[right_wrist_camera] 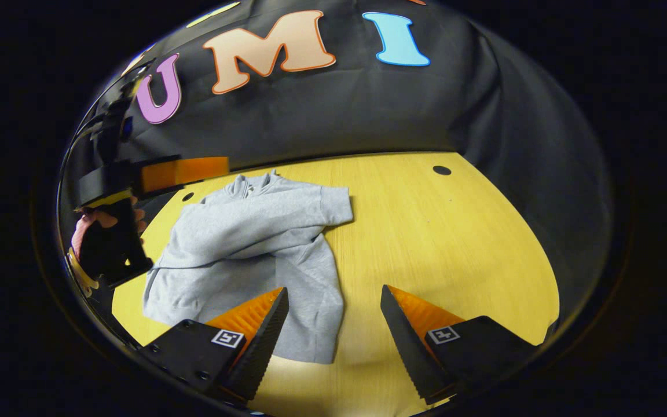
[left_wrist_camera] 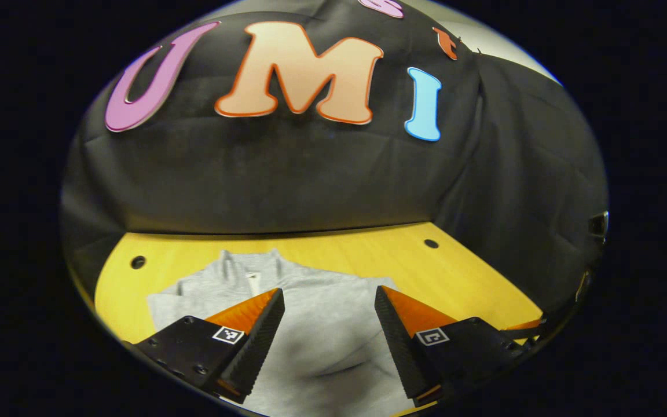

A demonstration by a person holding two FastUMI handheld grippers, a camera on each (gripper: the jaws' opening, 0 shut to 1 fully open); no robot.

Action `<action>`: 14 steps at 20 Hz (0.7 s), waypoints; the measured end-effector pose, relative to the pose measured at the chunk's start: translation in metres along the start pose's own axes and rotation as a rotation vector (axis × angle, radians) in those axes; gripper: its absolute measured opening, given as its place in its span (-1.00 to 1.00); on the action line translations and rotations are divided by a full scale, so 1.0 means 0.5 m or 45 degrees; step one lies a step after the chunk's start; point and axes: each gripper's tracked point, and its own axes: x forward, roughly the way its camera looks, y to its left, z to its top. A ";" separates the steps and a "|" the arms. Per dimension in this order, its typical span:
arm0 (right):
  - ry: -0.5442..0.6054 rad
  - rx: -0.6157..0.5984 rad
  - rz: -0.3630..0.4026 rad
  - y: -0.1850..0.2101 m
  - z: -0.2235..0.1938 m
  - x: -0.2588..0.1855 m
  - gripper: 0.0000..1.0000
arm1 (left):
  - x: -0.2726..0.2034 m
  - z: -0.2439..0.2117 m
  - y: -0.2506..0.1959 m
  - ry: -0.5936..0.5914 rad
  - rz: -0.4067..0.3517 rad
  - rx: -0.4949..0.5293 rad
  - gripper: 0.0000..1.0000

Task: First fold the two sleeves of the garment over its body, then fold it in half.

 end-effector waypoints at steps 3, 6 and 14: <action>0.030 -0.019 0.015 0.021 -0.033 -0.004 0.98 | -0.102 -0.058 0.103 0.035 0.114 -0.025 0.82; 0.055 -0.026 0.022 0.041 -0.060 -0.004 0.93 | -0.196 -0.125 0.190 0.083 0.235 -0.099 0.82; 0.156 -0.106 0.020 0.070 -0.136 0.014 0.97 | -0.357 -0.302 0.278 0.210 0.379 -0.250 0.83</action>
